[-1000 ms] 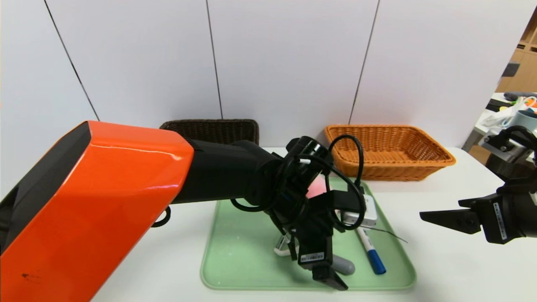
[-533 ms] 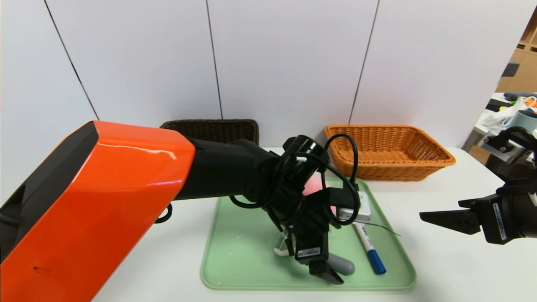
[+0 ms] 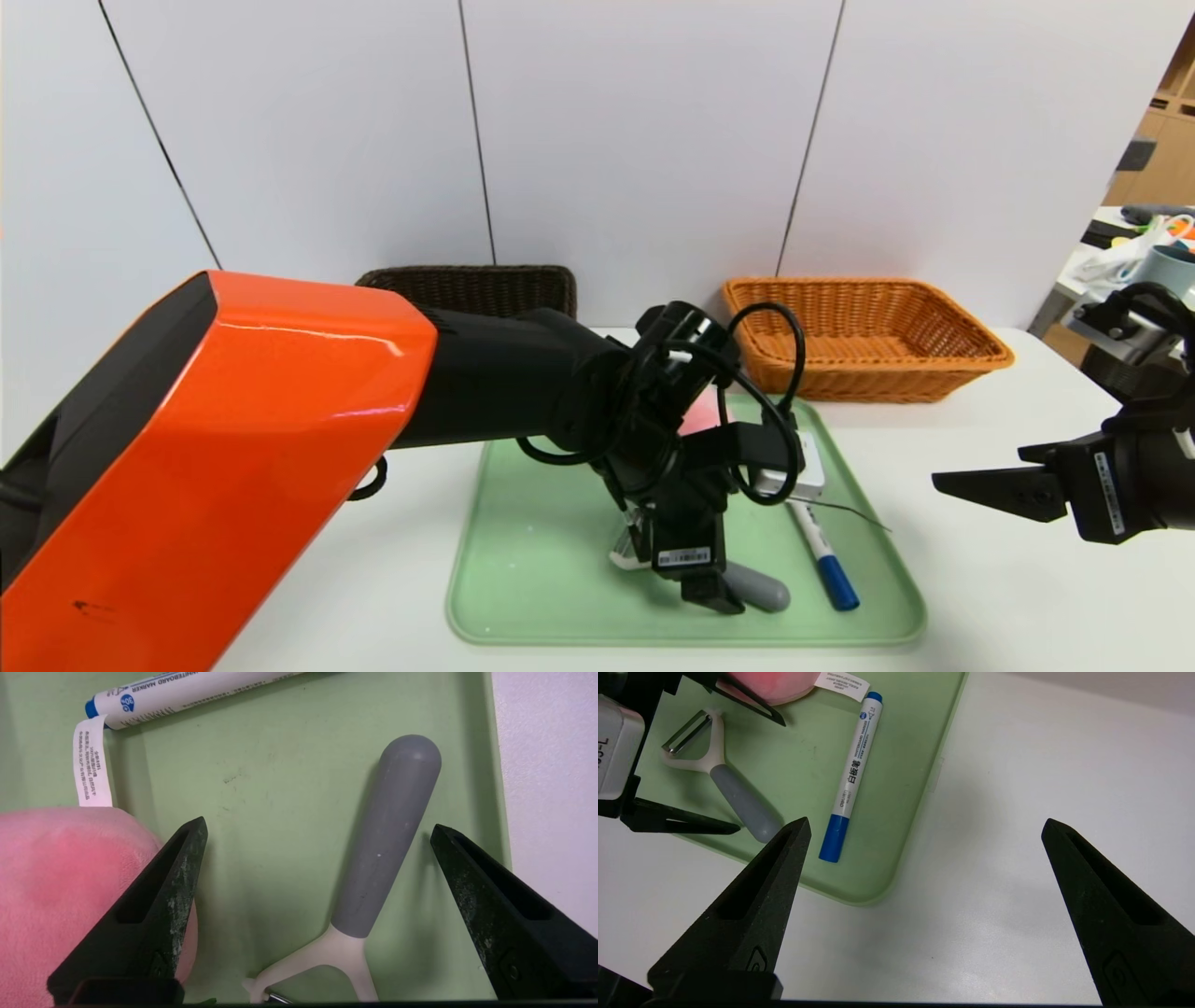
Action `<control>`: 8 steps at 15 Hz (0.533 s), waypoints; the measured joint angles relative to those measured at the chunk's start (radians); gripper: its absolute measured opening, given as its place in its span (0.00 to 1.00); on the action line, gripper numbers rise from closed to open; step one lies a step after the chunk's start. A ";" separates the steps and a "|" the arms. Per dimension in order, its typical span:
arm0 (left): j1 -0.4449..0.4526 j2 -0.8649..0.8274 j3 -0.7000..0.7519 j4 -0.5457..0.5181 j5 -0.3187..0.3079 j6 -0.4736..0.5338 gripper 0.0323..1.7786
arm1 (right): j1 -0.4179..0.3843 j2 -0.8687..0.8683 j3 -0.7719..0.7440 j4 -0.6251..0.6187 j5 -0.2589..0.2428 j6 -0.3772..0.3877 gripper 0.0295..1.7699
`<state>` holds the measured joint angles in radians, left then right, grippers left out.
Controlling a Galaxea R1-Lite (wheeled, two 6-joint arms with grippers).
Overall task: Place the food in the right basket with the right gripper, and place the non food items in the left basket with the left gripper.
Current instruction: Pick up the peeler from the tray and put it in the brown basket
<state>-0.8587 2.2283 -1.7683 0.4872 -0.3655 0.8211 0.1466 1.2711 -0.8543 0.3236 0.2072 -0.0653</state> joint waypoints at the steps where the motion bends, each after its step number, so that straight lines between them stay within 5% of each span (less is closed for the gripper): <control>1: -0.002 0.000 0.000 0.014 0.001 -0.001 0.95 | 0.000 0.000 0.000 0.000 0.000 0.000 0.97; 8: -0.021 0.013 -0.076 0.136 0.009 -0.016 0.95 | 0.000 -0.002 -0.001 0.000 0.000 0.000 0.97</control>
<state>-0.8802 2.2409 -1.8440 0.6234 -0.3568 0.8047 0.1470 1.2691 -0.8549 0.3236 0.2072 -0.0649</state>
